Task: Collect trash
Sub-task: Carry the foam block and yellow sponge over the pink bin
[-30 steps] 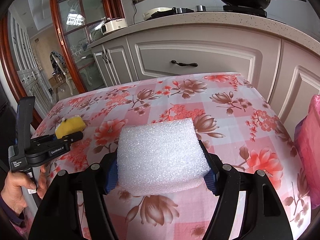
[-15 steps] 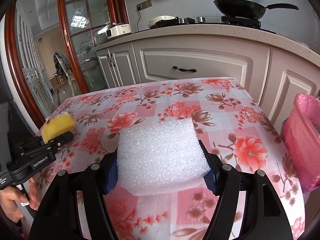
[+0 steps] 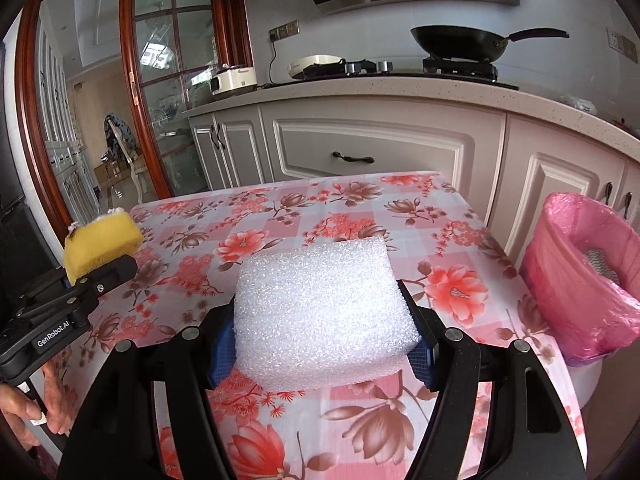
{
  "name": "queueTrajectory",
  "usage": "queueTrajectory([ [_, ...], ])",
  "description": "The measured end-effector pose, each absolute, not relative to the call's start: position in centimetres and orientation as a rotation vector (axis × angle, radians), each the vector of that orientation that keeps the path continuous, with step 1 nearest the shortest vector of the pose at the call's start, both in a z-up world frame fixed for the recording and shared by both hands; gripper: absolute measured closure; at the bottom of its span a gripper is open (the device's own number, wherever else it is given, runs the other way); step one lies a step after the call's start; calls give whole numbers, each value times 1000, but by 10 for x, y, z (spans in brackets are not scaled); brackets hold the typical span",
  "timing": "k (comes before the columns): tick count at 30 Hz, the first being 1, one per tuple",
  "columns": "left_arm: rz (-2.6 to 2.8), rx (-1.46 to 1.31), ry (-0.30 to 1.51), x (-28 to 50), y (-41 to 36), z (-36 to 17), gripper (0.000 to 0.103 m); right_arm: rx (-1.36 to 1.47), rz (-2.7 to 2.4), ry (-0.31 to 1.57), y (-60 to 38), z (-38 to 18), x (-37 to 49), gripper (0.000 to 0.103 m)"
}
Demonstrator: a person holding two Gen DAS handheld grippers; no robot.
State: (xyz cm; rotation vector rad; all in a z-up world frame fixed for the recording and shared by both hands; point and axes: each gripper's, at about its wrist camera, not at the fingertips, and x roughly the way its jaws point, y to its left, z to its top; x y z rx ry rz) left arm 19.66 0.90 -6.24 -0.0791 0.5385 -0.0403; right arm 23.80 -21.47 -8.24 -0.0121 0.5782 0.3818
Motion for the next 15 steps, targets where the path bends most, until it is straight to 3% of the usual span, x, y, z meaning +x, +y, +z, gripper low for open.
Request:
queueTrajectory([
  [15, -191, 11, 420, 179, -78, -12, 71, 14, 287, 471, -281, -47, 208, 37],
])
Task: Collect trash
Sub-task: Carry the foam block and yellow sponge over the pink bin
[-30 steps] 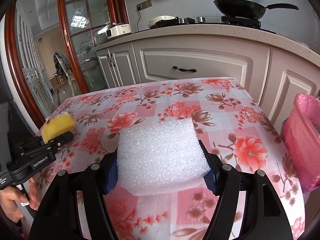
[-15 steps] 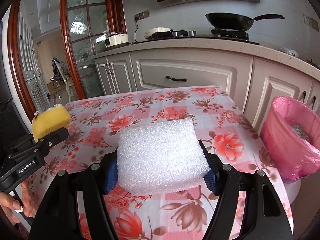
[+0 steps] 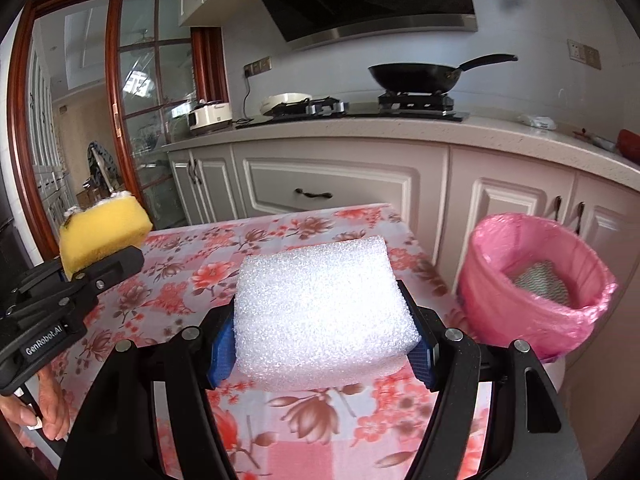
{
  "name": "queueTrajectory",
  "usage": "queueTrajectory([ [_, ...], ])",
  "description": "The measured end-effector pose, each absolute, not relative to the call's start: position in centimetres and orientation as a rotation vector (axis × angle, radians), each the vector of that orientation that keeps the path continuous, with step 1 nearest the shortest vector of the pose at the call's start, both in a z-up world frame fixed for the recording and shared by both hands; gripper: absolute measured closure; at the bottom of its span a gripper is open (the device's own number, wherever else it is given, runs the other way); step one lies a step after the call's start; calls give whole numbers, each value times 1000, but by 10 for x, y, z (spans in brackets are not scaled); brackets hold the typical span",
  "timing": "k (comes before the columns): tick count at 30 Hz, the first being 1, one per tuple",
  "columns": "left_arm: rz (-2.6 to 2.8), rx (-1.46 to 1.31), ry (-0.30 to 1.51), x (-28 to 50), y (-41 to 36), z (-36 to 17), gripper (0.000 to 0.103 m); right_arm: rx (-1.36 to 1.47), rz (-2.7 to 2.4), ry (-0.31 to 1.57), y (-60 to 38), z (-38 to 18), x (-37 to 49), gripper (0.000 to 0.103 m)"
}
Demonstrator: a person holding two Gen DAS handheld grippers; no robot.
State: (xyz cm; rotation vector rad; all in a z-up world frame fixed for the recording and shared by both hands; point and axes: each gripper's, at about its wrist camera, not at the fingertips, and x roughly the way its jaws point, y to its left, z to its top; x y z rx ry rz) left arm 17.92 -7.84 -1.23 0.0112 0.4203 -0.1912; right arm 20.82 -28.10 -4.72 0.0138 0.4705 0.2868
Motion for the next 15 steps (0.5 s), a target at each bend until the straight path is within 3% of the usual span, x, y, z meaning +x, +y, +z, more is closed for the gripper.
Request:
queueTrajectory([
  [15, -404, 69, 395, 259, -199, 4, 70, 15, 69, 415, -404, -16, 241, 37],
])
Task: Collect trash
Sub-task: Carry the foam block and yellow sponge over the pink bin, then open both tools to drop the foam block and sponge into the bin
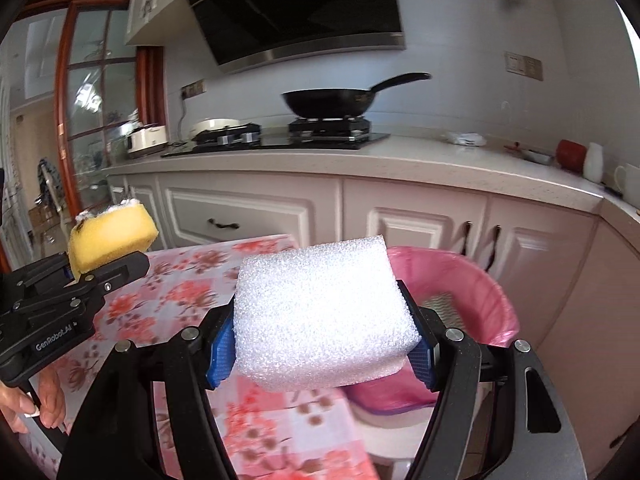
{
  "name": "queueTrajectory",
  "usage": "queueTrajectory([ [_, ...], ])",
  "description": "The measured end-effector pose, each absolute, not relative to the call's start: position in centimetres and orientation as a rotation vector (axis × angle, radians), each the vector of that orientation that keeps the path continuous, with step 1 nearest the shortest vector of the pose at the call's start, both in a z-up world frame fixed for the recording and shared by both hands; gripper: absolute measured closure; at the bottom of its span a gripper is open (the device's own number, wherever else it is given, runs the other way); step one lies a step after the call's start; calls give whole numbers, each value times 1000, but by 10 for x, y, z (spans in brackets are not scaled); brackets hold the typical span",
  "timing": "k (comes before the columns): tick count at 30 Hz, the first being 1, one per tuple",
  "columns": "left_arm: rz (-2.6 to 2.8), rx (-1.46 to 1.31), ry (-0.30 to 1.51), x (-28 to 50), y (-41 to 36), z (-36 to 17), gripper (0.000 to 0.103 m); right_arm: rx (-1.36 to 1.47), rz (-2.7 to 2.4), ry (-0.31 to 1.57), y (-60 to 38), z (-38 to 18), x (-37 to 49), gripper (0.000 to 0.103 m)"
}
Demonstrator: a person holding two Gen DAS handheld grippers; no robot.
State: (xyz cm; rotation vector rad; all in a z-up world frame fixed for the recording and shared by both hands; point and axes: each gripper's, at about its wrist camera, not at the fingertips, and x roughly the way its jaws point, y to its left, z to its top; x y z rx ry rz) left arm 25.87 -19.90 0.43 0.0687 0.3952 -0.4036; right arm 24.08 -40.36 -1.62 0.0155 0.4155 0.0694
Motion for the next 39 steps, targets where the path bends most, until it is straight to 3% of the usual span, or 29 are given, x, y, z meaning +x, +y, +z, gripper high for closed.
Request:
queueTrajectory([
  [21, -611, 55, 523, 420, -370, -35, 64, 72, -88, 520, -540, -57, 353, 35],
  [23, -624, 73, 536, 431, -380, -43, 56, 73, -93, 529, -544, -63, 360, 30],
  [24, -622, 82, 541, 434, -384, -47, 38, 72, -105, 532, -547, -66, 362, 21],
  [25, -606, 90, 535, 439, -386, -51, 24, 76, -110, 531, -550, -67, 364, 20],
  [33, -565, 84, 523, 447, -366, -59, 17, 134, -108, 493, -563, -60, 351, 20],
  [37, -548, 102, 497, 431, -353, -53, 6, 145, -110, 466, -558, -50, 335, 20],
  [39, -547, 104, 483, 420, -347, -46, 5, 154, -122, 464, -553, -42, 323, 18],
])
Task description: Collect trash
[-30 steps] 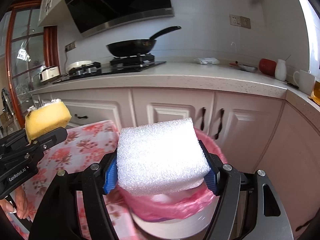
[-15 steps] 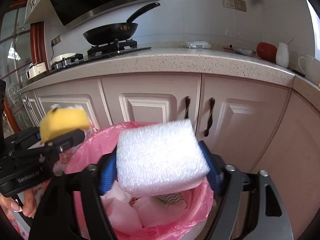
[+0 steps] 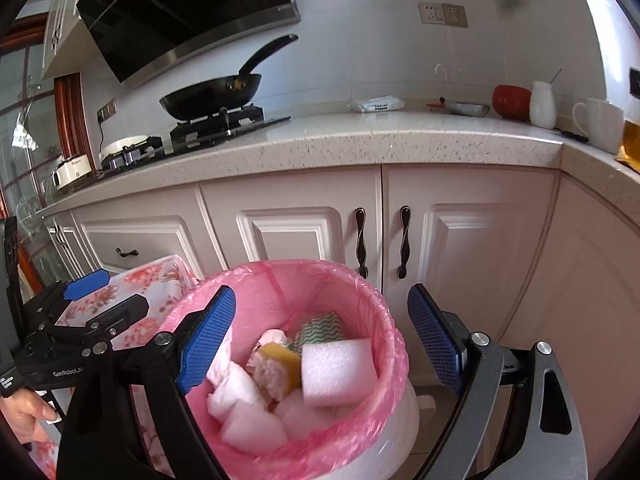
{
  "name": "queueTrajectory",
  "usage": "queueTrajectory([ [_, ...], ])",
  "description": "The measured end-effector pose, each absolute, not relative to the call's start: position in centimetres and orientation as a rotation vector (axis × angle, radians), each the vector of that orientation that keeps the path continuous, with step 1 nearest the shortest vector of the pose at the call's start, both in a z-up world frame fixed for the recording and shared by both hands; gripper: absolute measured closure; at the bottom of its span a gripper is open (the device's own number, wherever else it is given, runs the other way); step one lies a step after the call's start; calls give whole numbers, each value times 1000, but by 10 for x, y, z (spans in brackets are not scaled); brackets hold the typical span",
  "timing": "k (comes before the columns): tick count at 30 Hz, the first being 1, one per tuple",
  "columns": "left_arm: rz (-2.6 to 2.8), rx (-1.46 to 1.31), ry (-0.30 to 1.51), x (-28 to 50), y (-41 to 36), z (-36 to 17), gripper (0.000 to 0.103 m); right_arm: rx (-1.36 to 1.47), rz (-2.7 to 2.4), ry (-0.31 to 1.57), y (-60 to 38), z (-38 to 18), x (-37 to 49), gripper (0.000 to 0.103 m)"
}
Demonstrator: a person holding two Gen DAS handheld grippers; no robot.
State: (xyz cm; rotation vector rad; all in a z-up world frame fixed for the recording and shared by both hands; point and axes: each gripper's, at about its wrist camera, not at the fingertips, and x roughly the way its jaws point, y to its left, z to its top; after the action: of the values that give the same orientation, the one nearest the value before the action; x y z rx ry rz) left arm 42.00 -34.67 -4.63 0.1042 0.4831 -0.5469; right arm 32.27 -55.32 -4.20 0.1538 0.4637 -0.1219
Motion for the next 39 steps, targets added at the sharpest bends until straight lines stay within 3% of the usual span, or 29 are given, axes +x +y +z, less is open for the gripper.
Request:
queueTrajectory([
  [13, -529, 97, 413, 317, -296, 22, 5, 136, -180, 382, -500, -1, 214, 18],
  [31, -391, 0, 386, 181, -204, 31, 5, 21, -118, 415, -405, -2, 108, 18],
  [39, -383, 30, 382, 149, -187, 38, 5, 8, -110, 425, -390, 0, 100, 18],
])
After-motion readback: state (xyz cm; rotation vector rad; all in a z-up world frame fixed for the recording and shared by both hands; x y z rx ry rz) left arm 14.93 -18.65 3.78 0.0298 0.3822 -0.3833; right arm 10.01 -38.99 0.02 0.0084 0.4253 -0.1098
